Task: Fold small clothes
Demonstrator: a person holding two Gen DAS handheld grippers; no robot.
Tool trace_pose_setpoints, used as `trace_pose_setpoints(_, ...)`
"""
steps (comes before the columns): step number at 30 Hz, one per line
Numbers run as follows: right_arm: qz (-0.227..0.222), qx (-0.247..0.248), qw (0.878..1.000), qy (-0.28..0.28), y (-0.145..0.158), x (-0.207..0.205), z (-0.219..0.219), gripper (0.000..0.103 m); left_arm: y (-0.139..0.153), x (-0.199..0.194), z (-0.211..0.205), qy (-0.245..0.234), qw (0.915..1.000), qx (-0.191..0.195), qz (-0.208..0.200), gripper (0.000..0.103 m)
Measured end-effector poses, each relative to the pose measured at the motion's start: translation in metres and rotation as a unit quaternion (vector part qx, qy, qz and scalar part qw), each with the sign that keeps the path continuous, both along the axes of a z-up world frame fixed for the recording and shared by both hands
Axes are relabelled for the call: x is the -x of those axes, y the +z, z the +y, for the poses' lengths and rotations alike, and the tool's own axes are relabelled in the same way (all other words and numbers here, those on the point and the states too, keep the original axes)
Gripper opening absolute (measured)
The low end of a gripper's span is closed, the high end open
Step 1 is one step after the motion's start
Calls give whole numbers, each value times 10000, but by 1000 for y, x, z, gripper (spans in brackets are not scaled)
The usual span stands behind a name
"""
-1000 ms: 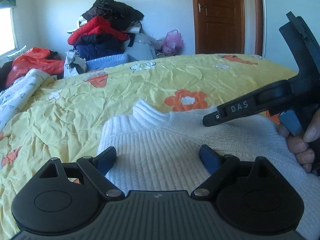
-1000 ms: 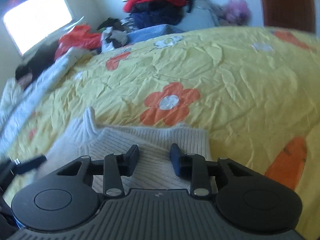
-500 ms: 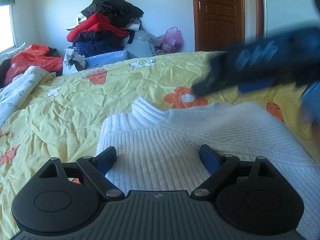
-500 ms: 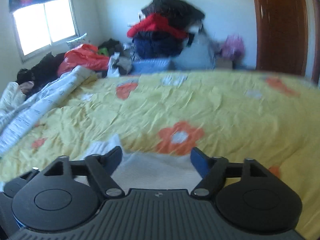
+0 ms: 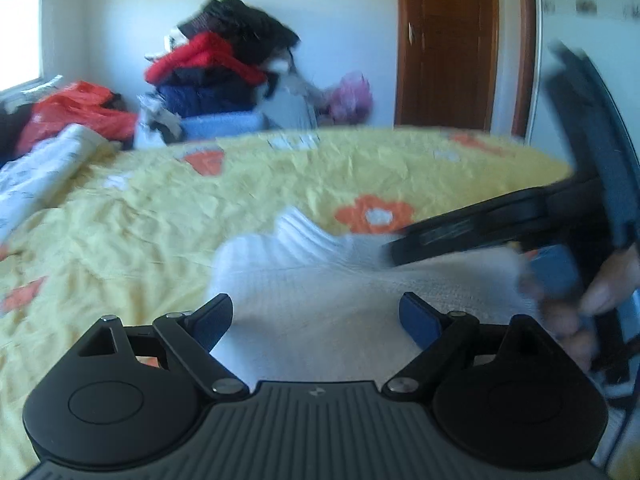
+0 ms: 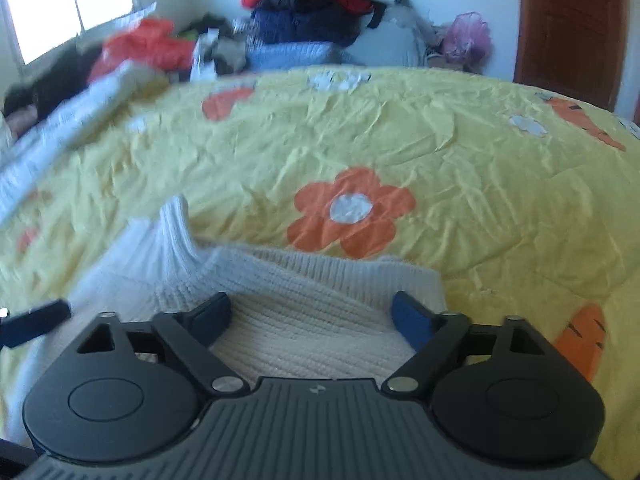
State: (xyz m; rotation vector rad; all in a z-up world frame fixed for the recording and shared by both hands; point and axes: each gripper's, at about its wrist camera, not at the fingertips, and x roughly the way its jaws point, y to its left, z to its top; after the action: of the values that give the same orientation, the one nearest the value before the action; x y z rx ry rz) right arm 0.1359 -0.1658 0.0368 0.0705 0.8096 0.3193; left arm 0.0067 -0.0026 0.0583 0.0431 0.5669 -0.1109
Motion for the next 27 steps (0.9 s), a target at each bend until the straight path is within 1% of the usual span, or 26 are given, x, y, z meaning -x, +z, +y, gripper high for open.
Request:
trace_pose_setpoints(2, -195, -410, 9987, -242, 18, 22, -27, 75, 9, 27, 18, -6, 9997, 187, -160, 91)
trace_pose_setpoints(4, -406, -868, 9950, -291, 34, 49, -59, 75, 11, 50, 35, -32, 9995, 274, -174, 91)
trace_pose_setpoints(5, -375, -1010, 9937, -312, 38, 60, -74, 71, 8, 57, 41, -3, 9996, 263, -98, 91)
trace_pose_setpoints(7, -114, -1304, 9908, -355, 39, 78, -100, 52, 1, 65, 46, 56, 9996, 251, 65, 91)
trace_pose_setpoints(9, 165, -1460, 9887, -283, 33, 92, -116, 42, -4, 69, 48, 55, 9995, 295, 107, 91)
trace_pose_setpoints(12, 485, -1392, 9891, -11, 22, 105, -113, 43, -4, 67, 44, -39, 9991, 374, 184, 91)
trace_pose_setpoints(13, 472, -1303, 9903, 18, 20, 109, -108, 44, -4, 66, 42, -109, 9990, 376, 203, 91)
trace_pose_setpoints(15, 328, -1076, 9936, 112, 18, 113, -99, 45, -7, 64, 34, -213, 9990, 332, 224, 91)
trace_pose_setpoints(17, 280, -1012, 9944, 138, 18, 112, -94, 44, -10, 60, 27, -277, 9989, 284, 257, 92)
trace_pose_setpoints(19, 63, -663, 9977, 136, 24, 115, -89, 44, -10, 59, 23, -262, 9989, 272, 260, 92)
trace_pose_setpoints(20, -78, -601, 9981, 109, 30, 117, -91, 44, -11, 59, 22, -249, 9989, 287, 271, 92)
trace_pose_setpoints(21, -162, -686, 9975, 99, 36, 118, -94, 44, -12, 59, 22, -235, 9988, 325, 281, 92)
trace_pose_setpoints(23, -46, -919, 9956, 198, 37, 116, -98, 44, -15, 57, 24, -212, 9984, 426, 313, 92)
trace_pose_setpoints(25, 237, -856, 9954, 349, 29, 111, -94, 50, -16, 56, 24, -207, 9980, 474, 351, 92)
trace_pose_setpoints(26, 296, -762, 9959, 390, 23, 109, -90, 51, -16, 55, 24, -200, 9980, 469, 367, 92)
trace_pose_setpoints(27, 262, -778, 9956, 458, 19, 109, -87, 48, -15, 55, 24, -204, 9981, 444, 376, 92)
